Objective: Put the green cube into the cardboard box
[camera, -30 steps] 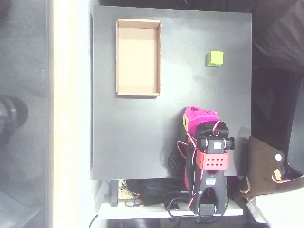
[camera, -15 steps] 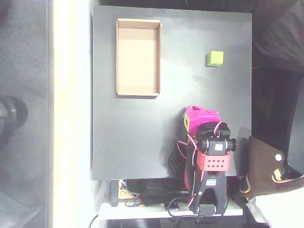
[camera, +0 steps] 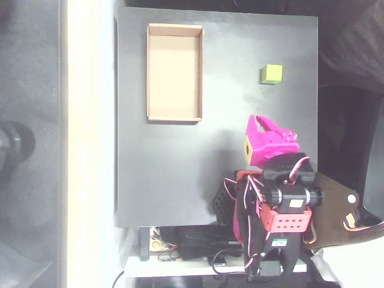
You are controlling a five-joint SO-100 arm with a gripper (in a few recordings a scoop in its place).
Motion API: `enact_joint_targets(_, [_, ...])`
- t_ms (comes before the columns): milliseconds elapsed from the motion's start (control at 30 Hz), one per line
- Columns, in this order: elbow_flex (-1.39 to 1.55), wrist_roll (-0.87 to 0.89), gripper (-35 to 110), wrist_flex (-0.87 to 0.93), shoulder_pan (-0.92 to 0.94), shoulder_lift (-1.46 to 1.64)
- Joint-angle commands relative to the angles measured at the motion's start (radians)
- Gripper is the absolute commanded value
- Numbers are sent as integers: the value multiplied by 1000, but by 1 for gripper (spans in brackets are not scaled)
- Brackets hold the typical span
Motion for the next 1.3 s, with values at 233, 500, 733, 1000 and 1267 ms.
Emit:
enact_joint_targets(233, [-572, 5, 3, 2, 8, -457])
enact_joint_targets(500, [-899, 5, 3, 2, 11, -759])
enact_joint_targets(733, [-1106, 5, 3, 0, 83, -957])
enact_joint_targets(1000, [-1169, 2, 3, 0, 169, -1103])
enact_joint_targets(1267, [-1169, 2, 15, -2, 195, -1189])
